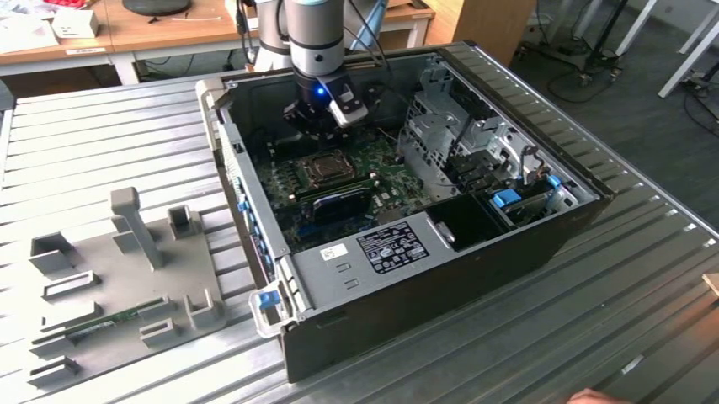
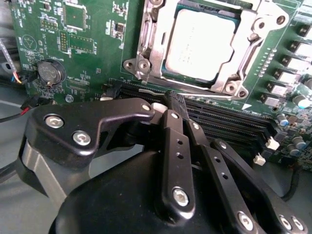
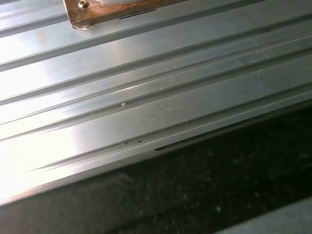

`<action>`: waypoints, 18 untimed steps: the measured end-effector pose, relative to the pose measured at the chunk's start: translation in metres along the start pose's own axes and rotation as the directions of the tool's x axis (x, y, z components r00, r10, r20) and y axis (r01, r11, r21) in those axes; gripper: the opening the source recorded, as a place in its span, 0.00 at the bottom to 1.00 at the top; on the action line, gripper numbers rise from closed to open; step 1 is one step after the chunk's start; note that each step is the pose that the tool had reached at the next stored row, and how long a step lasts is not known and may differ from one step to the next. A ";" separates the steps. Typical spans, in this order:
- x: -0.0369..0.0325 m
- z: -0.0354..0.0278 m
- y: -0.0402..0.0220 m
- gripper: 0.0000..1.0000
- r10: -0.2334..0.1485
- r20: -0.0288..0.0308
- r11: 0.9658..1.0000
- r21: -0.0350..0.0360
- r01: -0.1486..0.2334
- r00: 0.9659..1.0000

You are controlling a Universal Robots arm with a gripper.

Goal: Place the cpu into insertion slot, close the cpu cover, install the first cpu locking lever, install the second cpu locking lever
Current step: 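Install the first cpu locking lever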

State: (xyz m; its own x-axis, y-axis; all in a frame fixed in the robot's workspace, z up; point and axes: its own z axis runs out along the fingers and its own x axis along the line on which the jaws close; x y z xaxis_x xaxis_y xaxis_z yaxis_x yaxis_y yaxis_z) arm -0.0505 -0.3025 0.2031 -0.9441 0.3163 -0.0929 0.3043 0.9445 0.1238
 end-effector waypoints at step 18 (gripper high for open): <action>0.0006 0.0034 -0.0013 0.10 -0.001 0.010 1.000 0.003 0.001 1.000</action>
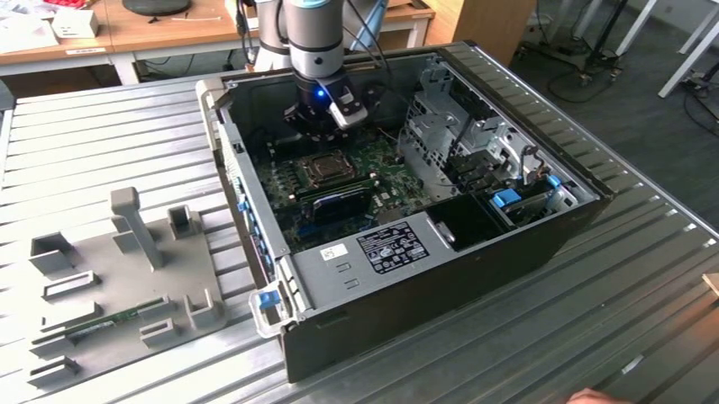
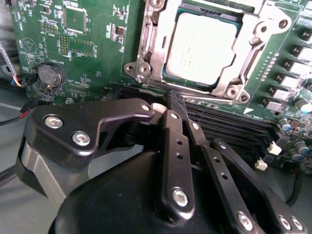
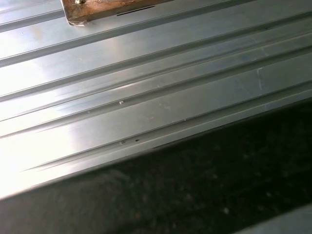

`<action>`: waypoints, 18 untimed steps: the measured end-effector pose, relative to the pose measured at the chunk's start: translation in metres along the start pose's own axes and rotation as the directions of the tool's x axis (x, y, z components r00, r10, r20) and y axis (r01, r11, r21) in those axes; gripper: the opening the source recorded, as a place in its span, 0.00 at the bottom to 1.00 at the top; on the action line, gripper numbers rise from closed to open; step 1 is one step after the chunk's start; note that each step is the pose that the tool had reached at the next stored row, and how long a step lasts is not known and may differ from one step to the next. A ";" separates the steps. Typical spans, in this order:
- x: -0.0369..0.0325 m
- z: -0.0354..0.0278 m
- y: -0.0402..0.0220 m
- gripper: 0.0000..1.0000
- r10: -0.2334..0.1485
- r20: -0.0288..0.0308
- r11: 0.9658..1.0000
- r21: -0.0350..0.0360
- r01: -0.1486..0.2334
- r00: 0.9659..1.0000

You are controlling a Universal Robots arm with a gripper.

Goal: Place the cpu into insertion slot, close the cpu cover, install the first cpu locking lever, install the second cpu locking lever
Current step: 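Install the first cpu locking lever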

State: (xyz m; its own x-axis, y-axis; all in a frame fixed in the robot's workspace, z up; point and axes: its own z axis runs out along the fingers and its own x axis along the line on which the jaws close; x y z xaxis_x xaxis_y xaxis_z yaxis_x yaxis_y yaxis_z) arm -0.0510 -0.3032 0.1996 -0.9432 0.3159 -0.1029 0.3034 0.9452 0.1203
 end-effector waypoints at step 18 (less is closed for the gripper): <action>0.0020 0.0043 -0.0014 0.10 -0.002 0.013 1.000 0.005 0.002 1.000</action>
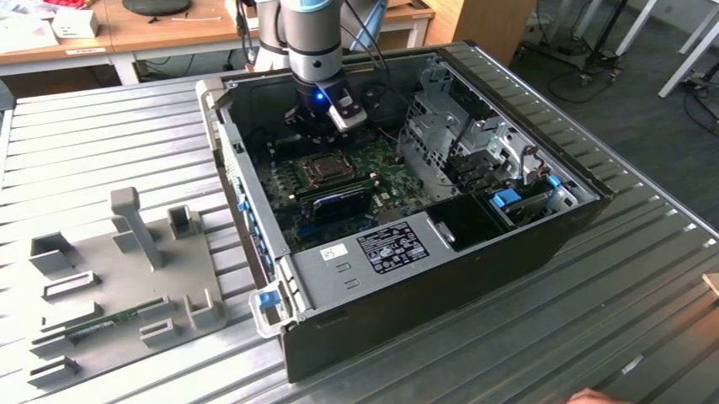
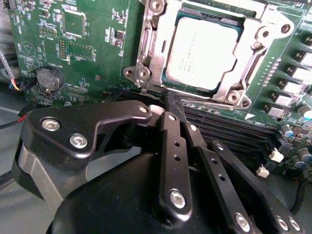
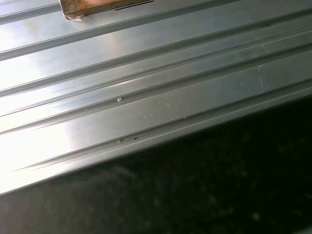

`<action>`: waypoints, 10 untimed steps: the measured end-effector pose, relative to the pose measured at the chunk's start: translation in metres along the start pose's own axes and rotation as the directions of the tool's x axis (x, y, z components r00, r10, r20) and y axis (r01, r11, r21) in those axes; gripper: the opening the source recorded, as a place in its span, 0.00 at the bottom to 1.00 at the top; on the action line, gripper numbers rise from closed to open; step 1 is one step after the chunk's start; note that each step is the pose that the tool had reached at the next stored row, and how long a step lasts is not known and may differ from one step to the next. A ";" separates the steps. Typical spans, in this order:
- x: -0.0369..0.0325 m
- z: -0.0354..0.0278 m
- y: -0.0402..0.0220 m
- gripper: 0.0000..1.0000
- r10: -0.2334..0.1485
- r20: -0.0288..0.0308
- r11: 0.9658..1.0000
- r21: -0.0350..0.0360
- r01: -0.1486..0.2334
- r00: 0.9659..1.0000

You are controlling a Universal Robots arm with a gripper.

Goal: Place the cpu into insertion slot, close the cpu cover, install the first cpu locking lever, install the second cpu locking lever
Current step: 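Install the first cpu locking lever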

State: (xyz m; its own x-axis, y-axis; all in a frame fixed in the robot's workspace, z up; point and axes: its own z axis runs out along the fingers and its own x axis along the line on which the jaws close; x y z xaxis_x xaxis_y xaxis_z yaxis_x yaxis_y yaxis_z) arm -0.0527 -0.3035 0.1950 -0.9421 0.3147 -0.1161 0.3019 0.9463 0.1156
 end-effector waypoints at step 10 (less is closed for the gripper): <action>-0.0005 -0.0072 0.0020 0.10 0.000 0.000 1.000 0.000 0.000 1.000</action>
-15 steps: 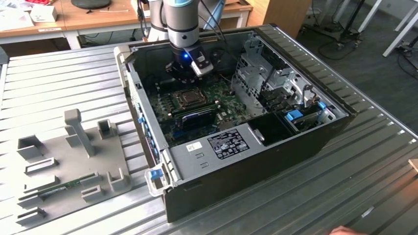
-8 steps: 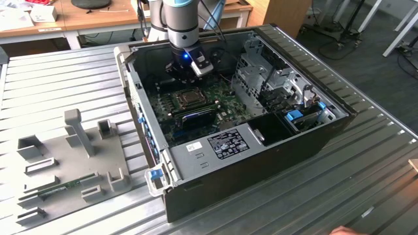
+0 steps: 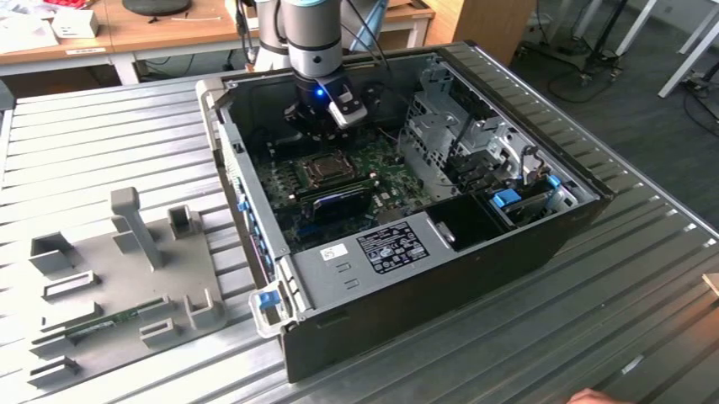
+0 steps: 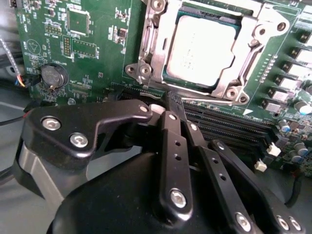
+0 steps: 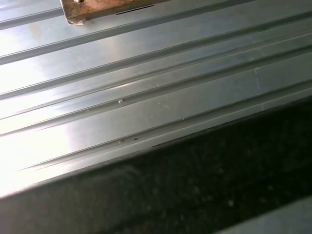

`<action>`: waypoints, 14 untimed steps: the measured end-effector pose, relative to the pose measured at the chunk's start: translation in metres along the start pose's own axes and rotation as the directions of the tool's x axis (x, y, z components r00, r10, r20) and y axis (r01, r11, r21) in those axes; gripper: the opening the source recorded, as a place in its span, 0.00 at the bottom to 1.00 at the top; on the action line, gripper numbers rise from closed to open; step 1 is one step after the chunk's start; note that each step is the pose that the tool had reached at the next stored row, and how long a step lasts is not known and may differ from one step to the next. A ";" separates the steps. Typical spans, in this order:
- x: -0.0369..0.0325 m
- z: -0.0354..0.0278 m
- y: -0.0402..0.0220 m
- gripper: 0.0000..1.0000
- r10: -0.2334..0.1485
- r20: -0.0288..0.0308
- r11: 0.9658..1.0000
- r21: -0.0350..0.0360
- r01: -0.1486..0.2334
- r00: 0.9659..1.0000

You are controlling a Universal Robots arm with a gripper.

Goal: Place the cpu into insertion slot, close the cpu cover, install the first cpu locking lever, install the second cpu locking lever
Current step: 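Install the first cpu locking lever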

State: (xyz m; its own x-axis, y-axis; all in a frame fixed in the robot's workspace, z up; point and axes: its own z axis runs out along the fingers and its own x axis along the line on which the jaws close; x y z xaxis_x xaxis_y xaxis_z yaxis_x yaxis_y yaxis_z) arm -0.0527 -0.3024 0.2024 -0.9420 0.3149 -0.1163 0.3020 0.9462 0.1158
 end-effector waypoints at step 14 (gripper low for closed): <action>0.0020 -0.0011 0.0039 0.10 -0.001 0.006 1.000 -0.002 0.001 1.000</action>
State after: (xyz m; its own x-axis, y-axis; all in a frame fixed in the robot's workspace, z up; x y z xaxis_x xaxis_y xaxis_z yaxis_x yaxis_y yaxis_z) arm -0.0536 -0.2981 0.2037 -0.9412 0.3149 -0.1227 0.3011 0.9462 0.1181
